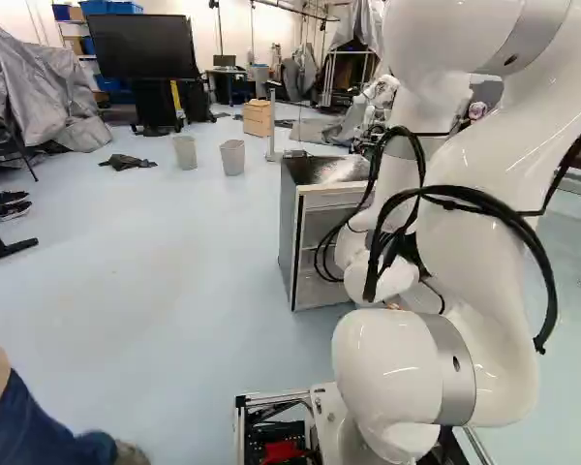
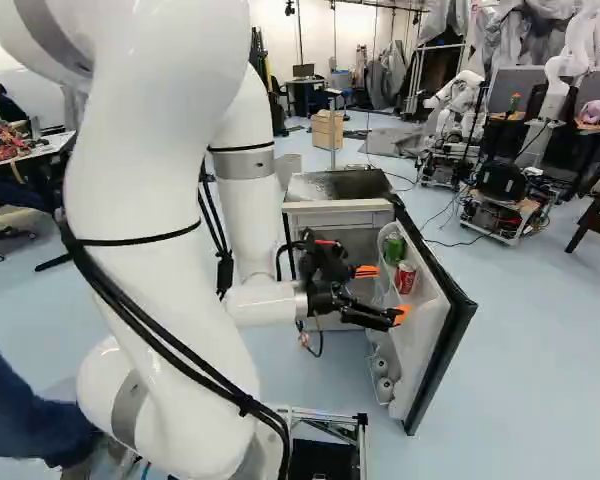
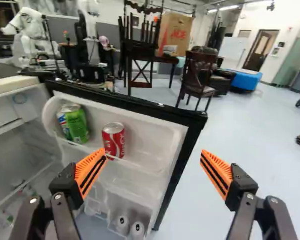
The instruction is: Grab a drink from the fridge
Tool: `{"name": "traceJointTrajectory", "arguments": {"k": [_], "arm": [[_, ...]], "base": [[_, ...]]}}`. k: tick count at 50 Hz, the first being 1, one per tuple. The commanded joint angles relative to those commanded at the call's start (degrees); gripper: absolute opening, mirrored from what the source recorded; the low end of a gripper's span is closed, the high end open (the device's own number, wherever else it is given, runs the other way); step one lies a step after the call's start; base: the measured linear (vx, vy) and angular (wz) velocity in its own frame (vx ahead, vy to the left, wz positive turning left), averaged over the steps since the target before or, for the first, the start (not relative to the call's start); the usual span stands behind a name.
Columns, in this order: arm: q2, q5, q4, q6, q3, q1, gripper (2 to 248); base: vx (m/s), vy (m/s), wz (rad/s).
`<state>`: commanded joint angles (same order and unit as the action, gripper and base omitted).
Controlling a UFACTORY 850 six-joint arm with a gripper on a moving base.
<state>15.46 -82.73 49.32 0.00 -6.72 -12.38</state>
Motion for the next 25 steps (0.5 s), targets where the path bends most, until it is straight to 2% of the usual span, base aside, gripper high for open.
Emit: {"name": "traceJointTrajectory", "arguments": {"k": [25], "arm": [[-4.9, 0.0, -15.1, 0.0, 6.6, 3.1, 247]], "base": [[0.000, 0.000, 0.000]]}}
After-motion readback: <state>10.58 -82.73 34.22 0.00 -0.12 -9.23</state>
